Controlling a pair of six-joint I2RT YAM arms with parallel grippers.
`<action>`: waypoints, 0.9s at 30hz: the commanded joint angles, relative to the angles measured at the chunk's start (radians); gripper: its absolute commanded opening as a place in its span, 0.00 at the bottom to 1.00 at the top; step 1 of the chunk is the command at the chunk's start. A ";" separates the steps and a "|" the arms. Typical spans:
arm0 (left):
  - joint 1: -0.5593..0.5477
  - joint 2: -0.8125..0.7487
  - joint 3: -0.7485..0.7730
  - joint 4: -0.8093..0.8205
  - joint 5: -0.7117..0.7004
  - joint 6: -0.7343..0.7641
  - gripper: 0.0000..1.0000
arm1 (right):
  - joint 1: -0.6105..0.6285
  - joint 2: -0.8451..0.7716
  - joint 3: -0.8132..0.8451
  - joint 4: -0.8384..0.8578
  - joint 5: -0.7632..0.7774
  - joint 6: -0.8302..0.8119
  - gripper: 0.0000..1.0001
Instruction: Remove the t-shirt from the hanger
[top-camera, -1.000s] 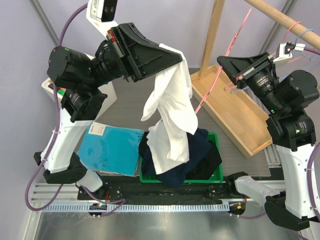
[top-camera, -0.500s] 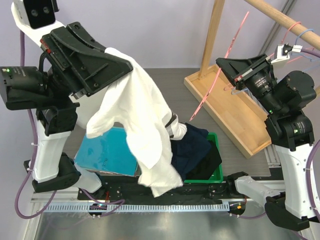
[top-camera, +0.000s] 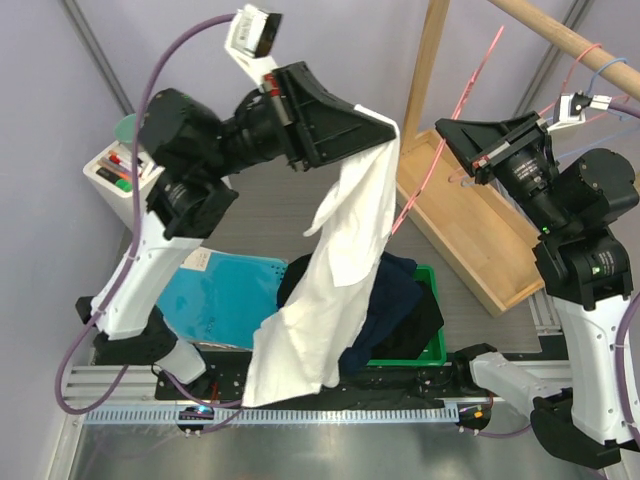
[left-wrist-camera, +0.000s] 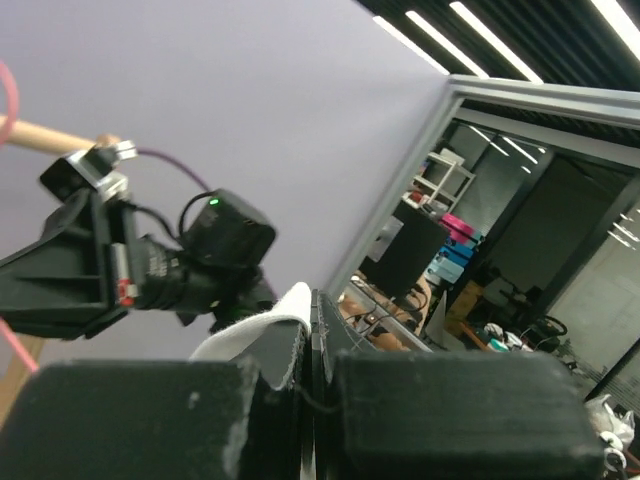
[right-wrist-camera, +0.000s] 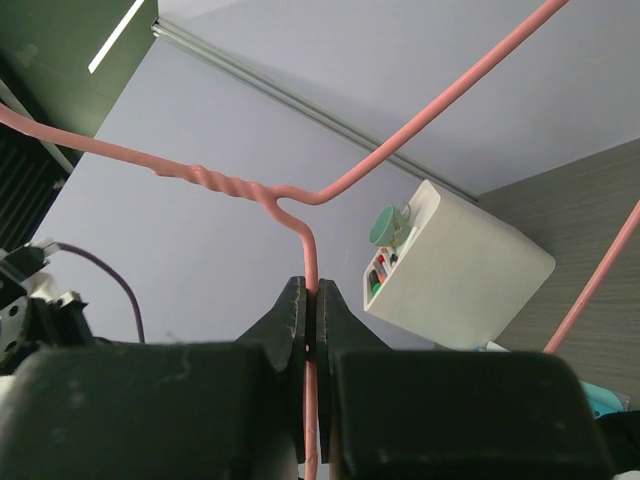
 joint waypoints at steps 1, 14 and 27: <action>0.010 0.054 0.068 -0.012 -0.022 0.031 0.00 | 0.004 -0.022 0.018 0.037 0.023 -0.024 0.01; 0.045 -0.072 -0.208 -0.070 -0.088 0.169 0.00 | 0.004 -0.028 0.050 -0.008 0.080 -0.066 0.01; 0.126 -0.133 -0.348 -0.256 -0.205 0.294 0.00 | 0.004 -0.023 0.048 -0.029 0.146 -0.101 0.01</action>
